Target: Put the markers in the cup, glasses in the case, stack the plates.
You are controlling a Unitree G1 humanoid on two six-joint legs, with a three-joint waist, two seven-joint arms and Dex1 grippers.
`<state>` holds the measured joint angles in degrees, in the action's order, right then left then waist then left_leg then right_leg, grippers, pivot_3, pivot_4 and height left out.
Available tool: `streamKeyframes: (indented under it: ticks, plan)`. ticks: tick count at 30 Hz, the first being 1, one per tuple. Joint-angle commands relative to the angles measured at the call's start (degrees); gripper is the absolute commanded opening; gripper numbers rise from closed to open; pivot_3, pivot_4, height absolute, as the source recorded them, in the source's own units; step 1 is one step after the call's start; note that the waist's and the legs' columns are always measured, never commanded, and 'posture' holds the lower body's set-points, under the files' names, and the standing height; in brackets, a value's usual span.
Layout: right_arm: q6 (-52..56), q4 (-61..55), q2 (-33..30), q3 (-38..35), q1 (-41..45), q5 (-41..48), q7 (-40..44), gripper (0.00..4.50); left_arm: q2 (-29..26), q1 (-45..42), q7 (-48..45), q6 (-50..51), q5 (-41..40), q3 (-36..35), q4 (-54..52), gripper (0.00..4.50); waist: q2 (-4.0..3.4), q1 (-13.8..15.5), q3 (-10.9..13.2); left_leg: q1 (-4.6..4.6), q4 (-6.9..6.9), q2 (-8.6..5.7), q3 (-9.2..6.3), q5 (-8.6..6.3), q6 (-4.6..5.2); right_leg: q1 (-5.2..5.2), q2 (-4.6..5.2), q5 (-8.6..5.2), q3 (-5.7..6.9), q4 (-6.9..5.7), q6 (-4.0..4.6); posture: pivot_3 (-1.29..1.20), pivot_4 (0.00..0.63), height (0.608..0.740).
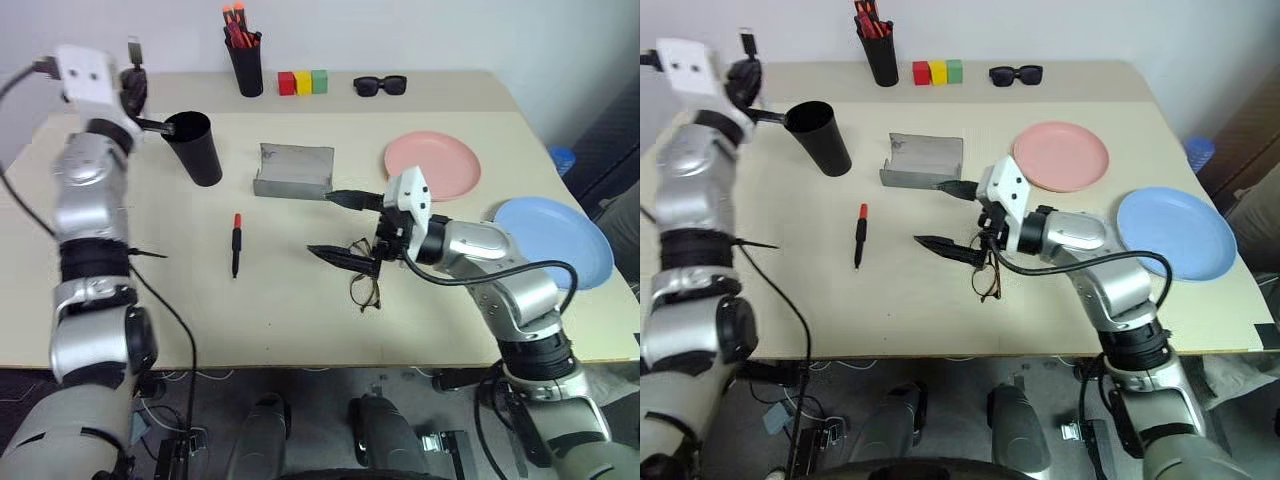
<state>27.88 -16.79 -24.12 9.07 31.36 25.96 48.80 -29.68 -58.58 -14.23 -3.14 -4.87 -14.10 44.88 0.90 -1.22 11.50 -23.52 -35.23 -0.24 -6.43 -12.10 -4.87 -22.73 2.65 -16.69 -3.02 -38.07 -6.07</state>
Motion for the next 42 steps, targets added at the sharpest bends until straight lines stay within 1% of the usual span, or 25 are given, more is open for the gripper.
streamKeyframes:
  ticks: [1, 6, 10, 13, 17, 22, 24, 26, 28, 31, 32, 33, 35, 37, 39, 42]
  plan:
    - [-1.43, -1.97, 1.05, -0.23, 0.35, -0.34, -1.39, 4.50, -0.22, -5.52, 4.55, -8.35, 2.13, 0.13, 9.40, 0.05, 0.00, -0.12, 0.00, -0.04, 0.01, 0.00, 0.00, 0.00, 0.00, -0.04, 0.00, 0.00, 0.00, 0.01, 0.00, 0.00, 0.150, 0.740]
    - [-0.78, -4.45, 1.09, -0.24, -1.58, 0.00, -2.69, 4.50, 1.45, -9.14, 6.05, -14.90, 2.29, 0.48, 18.39, 0.05, 0.00, 0.04, 0.00, -0.07, 0.04, 0.00, -0.01, 0.00, 0.00, -0.09, 0.00, -0.01, 0.01, -0.01, -0.01, 0.00, 0.150, 0.740]
    - [0.10, -6.54, 0.70, -0.10, -3.47, 0.26, -3.55, 4.50, 2.73, -10.51, 5.07, -16.76, 1.42, 0.06, 22.61, 0.05, 0.00, 0.04, 0.00, -0.07, 0.02, -0.01, -0.01, 0.00, 0.00, -0.06, 0.00, -0.01, 0.01, -0.01, -0.01, 0.00, 0.150, 0.740]
    - [0.63, -7.20, 0.80, 0.03, -3.80, 0.40, -4.02, 4.50, 3.18, -10.86, 4.96, -17.40, 1.15, -0.17, 24.01, 1.18, 0.00, -0.08, 0.00, -0.07, 0.02, -0.01, -0.01, 0.01, 0.00, -0.06, -0.01, -0.01, 0.02, -0.02, -0.01, 0.00, 0.150, 0.740]
    - [1.28, -7.78, 0.88, 0.28, -3.65, 0.68, -4.31, 4.50, 3.80, -10.87, 6.03, -18.79, 0.34, -1.13, 24.56, 3.07, 0.00, -0.33, 0.00, -0.07, 0.02, -0.01, -0.02, 0.01, -0.01, -0.08, -0.02, -0.01, 0.02, -0.04, -0.01, 0.00, 0.150, 0.740]
    - [1.85, -8.17, 0.73, 0.26, -3.30, 0.79, -4.43, 4.50, 3.48, -11.34, 6.33, -20.31, -2.42, -3.59, 22.18, 3.07, 0.00, -0.76, 0.00, -0.07, 0.02, -0.01, -0.03, 0.01, -0.01, -0.06, -0.01, -0.01, 0.02, -0.04, -0.01, 0.00, 0.150, 0.740]
    - [1.92, -8.44, 0.36, 0.23, -3.33, 0.70, -4.43, 4.50, 3.38, -11.16, 4.70, -18.57, -4.01, -4.17, 19.51, 3.07, 0.00, -0.88, 0.00, -0.07, 0.02, -0.01, -0.03, 0.01, -0.02, -0.06, -0.01, -0.01, 0.02, -0.04, -0.01, 0.00, 0.150, 0.740]
    - [1.83, -8.41, -0.78, -0.41, -3.33, 0.42, -4.06, 4.50, 3.21, -8.94, -0.51, -11.08, -6.68, -4.03, 13.67, 3.07, 0.00, -0.96, 0.00, -0.07, 0.02, -0.01, -0.04, 0.02, -0.02, -0.06, -0.01, -0.01, 0.02, -0.04, -0.01, 0.00, 0.150, 0.740]
    - [2.23, -7.91, -3.51, -2.12, -3.37, 0.86, -2.35, 4.50, 2.48, -3.14, -2.12, -2.13, -6.69, -1.86, 1.87, 3.07, -0.01, -1.22, 0.00, -0.07, 0.03, -0.01, -0.04, 0.02, -0.03, -0.04, -0.01, -0.01, 0.02, -0.03, -0.01, 0.00, 0.150, 0.740]
    - [4.18, -7.68, -11.65, -4.23, -4.64, 2.60, 4.10, 4.50, 1.46, 8.70, 0.10, 21.41, -10.02, -0.57, -24.41, 3.07, -0.04, -1.66, 0.00, -0.03, 0.04, 0.00, 0.04, 0.02, -0.03, -0.02, 0.03, -0.01, -0.08, -0.03, -0.02, 0.00, 0.150, 0.740]
    - [4.63, -7.64, -14.32, -4.63, -5.27, 3.20, 6.27, 4.50, 1.02, 11.78, 0.80, 29.43, -11.74, -0.33, -31.72, 3.07, -0.04, -1.65, 0.00, -0.03, 0.05, 0.01, 0.04, 0.02, -0.03, -0.03, 0.03, -0.01, -0.11, -0.04, -0.02, 0.00, 0.150, 0.740]
    - [4.85, -7.60, -15.96, -4.83, -5.65, 3.67, 7.53, 4.50, 0.80, 13.64, 1.36, 34.89, -12.79, -0.32, -36.54, 3.07, -0.03, -1.59, 0.00, -0.02, 0.05, 0.03, -0.01, 0.02, -0.03, -0.03, 0.00, -0.02, -0.08, -0.07, -0.01, 0.00, 0.150, 0.740]
    - [4.99, -7.13, -19.76, -5.64, -6.86, 4.26, 10.75, 4.50, 0.31, 18.11, 3.39, 52.90, -15.61, 0.50, -47.15, 3.07, 0.00, -1.37, 0.02, -0.02, 0.01, 0.08, -0.10, 0.02, -0.03, -0.04, -0.09, -0.02, -0.01, -0.14, 0.00, 0.00, 0.150, 0.740]
    - [4.26, -5.96, -21.51, -6.00, -7.26, 3.90, 12.33, 4.50, 2.17, 20.76, 6.20, 66.28, -17.75, -0.42, -53.77, 3.07, 0.00, -1.32, 0.01, 0.00, -0.02, 0.06, -0.14, 0.02, -0.02, 0.01, -0.08, -0.02, 0.01, -0.16, 0.00, 0.00, 0.150, 0.740]
    - [2.68, -4.30, -21.70, -5.77, -7.03, 2.44, 12.52, 4.50, 4.01, 23.08, 8.41, 74.64, -17.60, 0.22, -57.44, 3.07, 0.00, -1.30, 0.00, 0.12, -0.07, 0.03, -0.14, 0.02, -0.02, 0.19, -0.05, -0.02, 0.02, -0.13, 0.00, 0.00, 0.150, 0.740]
    - [1.46, -3.13, -21.16, -5.35, -6.65, 1.41, 12.60, 4.50, 7.40, 23.99, 9.89, 85.28, -17.77, 0.49, -60.28, 3.07, 0.01, -1.28, 0.00, 0.24, -0.07, 0.00, -0.13, 0.02, -0.02, 0.33, -0.03, -0.03, 0.02, -0.08, -0.01, 0.00, 0.150, 0.740]
